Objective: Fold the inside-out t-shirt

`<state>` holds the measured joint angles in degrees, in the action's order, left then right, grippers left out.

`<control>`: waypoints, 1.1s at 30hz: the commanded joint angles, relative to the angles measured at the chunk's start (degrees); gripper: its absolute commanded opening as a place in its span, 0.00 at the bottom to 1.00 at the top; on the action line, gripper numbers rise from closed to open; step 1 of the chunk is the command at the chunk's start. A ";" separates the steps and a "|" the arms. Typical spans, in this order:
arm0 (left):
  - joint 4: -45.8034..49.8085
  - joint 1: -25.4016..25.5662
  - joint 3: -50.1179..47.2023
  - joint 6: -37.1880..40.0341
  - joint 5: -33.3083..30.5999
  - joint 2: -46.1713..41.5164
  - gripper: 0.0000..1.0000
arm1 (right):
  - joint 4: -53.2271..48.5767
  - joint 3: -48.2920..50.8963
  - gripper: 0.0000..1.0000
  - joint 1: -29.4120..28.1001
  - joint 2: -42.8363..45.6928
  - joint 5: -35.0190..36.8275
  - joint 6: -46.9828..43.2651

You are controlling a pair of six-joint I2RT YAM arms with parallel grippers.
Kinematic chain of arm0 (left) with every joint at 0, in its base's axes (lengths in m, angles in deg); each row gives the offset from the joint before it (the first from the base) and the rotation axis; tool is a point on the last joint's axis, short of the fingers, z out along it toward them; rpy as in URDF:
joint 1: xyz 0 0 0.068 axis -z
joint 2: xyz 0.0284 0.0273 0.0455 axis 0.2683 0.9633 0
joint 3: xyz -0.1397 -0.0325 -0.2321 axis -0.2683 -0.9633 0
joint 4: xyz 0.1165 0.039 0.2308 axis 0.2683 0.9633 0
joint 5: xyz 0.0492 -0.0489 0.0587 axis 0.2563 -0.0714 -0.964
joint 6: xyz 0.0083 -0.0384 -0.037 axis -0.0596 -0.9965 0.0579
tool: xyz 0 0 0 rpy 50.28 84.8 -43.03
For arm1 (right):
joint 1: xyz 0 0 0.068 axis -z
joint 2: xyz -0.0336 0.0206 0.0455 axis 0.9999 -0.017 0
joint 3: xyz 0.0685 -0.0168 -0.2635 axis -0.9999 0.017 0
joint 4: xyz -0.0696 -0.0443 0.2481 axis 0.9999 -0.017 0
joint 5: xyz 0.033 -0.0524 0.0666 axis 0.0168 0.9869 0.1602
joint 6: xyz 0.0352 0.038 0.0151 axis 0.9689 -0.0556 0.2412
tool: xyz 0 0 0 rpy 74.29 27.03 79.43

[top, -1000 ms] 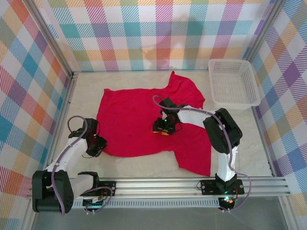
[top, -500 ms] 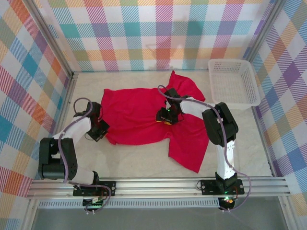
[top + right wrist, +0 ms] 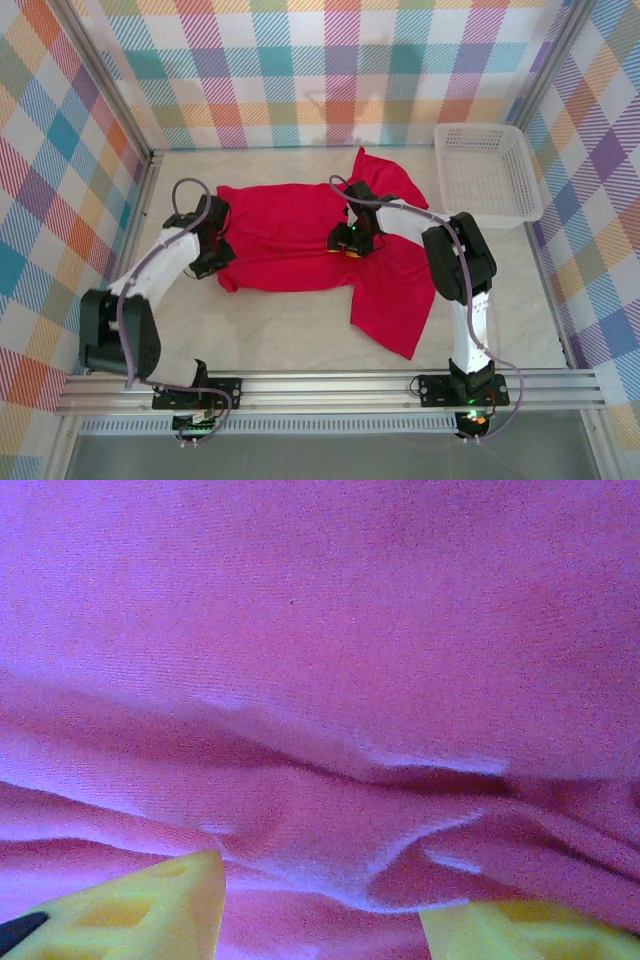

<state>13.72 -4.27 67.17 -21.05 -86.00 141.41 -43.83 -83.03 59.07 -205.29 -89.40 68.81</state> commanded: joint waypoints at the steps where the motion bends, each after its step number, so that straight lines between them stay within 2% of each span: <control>1: 3.12 2.04 -4.74 -1.24 3.57 -4.12 0.16 | -5.85 0.34 0.55 0.95 -1.40 2.67 -1.82; 5: 1.83 3.48 -7.85 -2.82 0.94 -7.80 0.24 | -6.04 -0.01 0.55 0.86 -0.90 1.96 -1.93; 9: 2.02 4.93 -7.99 -3.99 -0.64 -8.59 0.26 | -6.42 0.15 0.55 0.52 -0.09 1.90 -2.06; 16: -5.64 12.76 -13.72 -11.54 2.89 -6.91 0.28 | -6.44 0.29 0.56 0.54 -0.05 1.51 -1.97; 18: -7.67 12.86 -15.13 -12.32 3.35 -5.78 0.30 | -6.46 0.24 0.56 0.53 0.21 1.42 -1.84; 22: -10.43 12.75 -15.08 -11.91 -0.49 -2.44 0.36 | -7.05 -0.14 0.56 0.51 0.61 1.67 -2.37; 25: -10.84 12.71 -12.89 -11.12 -3.62 1.32 0.36 | -7.36 -0.10 0.56 0.51 0.82 1.68 -2.59; 33: -12.41 12.70 -8.87 -9.22 -5.41 7.04 0.36 | -6.77 1.17 0.56 0.52 1.10 1.06 -2.81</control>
<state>2.34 8.05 56.51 -31.30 -89.10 147.27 -46.95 -83.29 59.25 -204.88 -89.40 66.88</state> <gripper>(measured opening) 0.358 0.559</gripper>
